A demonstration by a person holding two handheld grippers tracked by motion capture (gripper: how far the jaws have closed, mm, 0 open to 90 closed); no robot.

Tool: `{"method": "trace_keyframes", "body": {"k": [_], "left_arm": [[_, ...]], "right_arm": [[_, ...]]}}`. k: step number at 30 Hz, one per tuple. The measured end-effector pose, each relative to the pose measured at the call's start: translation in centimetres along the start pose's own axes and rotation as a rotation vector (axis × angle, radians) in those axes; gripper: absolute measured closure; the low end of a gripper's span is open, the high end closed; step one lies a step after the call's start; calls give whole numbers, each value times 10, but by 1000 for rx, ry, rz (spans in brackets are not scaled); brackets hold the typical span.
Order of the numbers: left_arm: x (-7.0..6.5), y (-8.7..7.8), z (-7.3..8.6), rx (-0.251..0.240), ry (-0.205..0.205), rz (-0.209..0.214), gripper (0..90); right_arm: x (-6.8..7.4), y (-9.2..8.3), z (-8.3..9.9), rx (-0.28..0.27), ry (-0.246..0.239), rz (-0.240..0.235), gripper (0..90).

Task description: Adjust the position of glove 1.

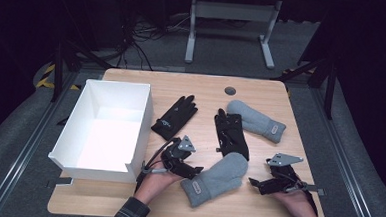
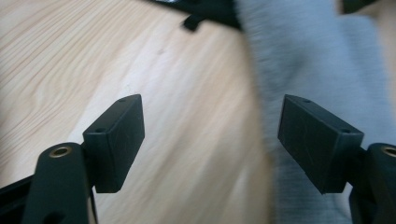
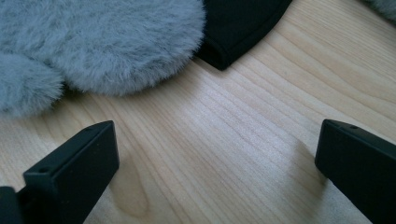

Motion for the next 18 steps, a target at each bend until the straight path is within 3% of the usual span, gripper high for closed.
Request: {"method": "trace_keyframes", "body": {"k": [3, 8, 11, 16, 18], "left_arm": [[12, 3, 6, 18, -20, -57, 226], [25, 7, 13, 29, -39, -103, 187], [31, 10, 18, 52, -16, -143, 152], [34, 12, 22, 56, -22, -131, 123], [36, 14, 23, 45, -26, -134, 82]], "right_arm": [[0, 0, 0, 3, 0, 0, 1], [1, -1, -1, 10, -6, -7, 26], [1, -3, -3, 21, -19, -27, 110], [-4, -6, -12, 24, -37, -25, 171], [-12, -7, -19, 11, -35, -19, 237]]}}
Point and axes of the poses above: each handheld gripper's, and its own axes: y roughly forward along the jaws, z roughly out of its underside, x roughly to its left, the point moved 8 cm from there along y, roughly forward along the jaws, and after that the axes turned 10 degrees about -x, right-handed, at the moved point
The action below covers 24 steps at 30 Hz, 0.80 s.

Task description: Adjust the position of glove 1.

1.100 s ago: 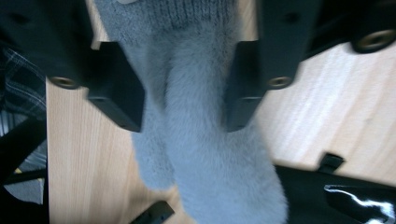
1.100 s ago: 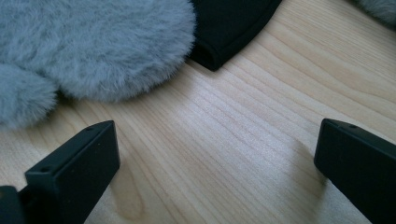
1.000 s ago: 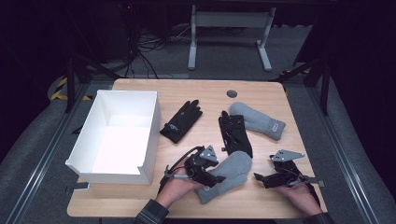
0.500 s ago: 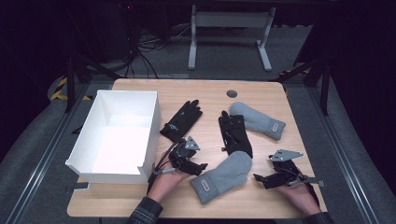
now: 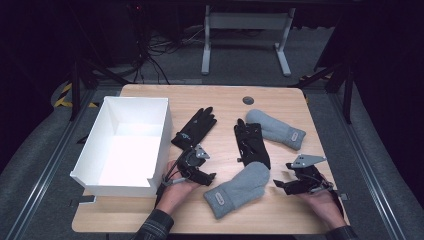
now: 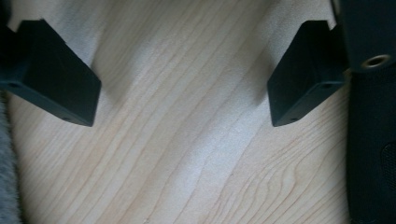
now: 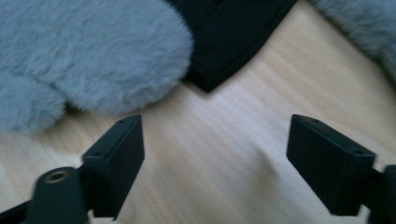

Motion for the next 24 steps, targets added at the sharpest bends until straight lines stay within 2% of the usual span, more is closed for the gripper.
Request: {"method": "trace_keyframes", "body": {"k": [5, 12, 16, 19, 22, 24], "left_arm": [[3, 2, 3, -37, 5, 7, 0], [3, 2, 3, -50, 12, 18, 0], [3, 2, 3, -51, 14, 18, 0], [3, 2, 3, -50, 12, 18, 0], [3, 2, 3, -50, 13, 19, 0], [3, 2, 3, -50, 12, 19, 0]], "right_arm": [[-29, -4, -11, -2, 43, 17, 360], [-68, -6, -36, -42, 31, 68, 388], [-84, 1, -48, -73, 35, 76, 400], [-93, 11, -54, -74, 38, 72, 413], [-100, 20, -55, -42, 28, 80, 410], [-109, 26, -58, -43, 28, 90, 409]]}}
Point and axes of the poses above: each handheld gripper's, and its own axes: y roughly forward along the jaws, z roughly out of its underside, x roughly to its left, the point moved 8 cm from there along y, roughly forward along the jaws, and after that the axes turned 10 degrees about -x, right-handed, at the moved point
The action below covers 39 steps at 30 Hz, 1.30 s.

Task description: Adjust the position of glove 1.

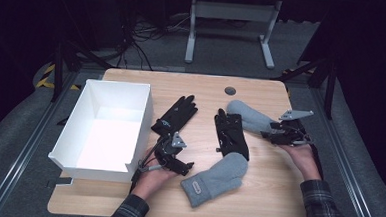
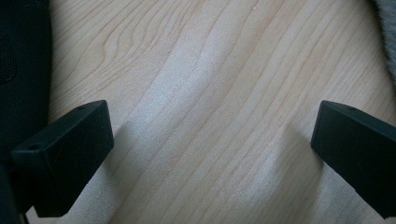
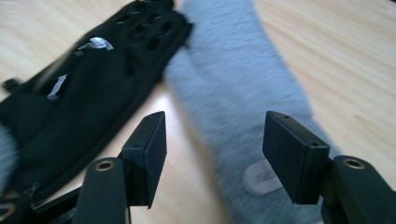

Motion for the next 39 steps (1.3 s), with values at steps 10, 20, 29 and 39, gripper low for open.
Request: {"method": "trace_keyframes", "body": {"k": [10, 20, 29, 39], "left_arm": [[1, 0, 0, -2, 7, 1, 0], [0, 0, 0, 0, 3, 2, 0], [0, 0, 0, -2, 5, 2, 0], [0, 0, 0, 5, 2, 5, 0]], "right_arm": [[-27, 26, -5, 21, 13, 25, 420], [-28, 39, 8, 74, -21, 38, 748], [-29, 29, 2, 56, 14, 69, 856], [-29, -19, 8, 3, 62, 105, 861]]}}
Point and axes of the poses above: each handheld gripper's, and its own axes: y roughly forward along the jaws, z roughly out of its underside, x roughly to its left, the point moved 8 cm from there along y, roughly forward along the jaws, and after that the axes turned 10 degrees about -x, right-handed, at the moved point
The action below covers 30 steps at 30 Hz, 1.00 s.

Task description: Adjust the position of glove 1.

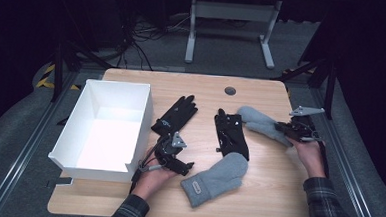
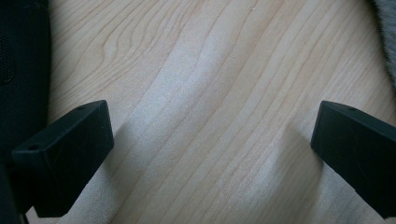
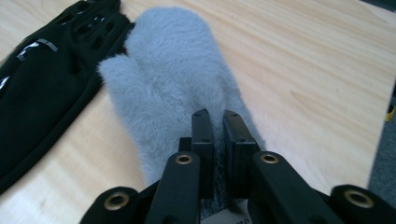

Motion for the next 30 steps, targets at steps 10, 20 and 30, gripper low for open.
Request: {"method": "trace_keyframes", "body": {"k": [10, 20, 30], "left_arm": [[0, 0, 0, -3, -1, -2, 0], [0, 0, 0, -2, -1, -3, 0], [0, 0, 0, -3, -1, -4, 0]], "right_arm": [[29, -50, 31, 17, 6, -2, 857], [52, -66, 40, 25, -16, -36, 662], [0, -76, 51, 19, 6, 39, 900]]}}
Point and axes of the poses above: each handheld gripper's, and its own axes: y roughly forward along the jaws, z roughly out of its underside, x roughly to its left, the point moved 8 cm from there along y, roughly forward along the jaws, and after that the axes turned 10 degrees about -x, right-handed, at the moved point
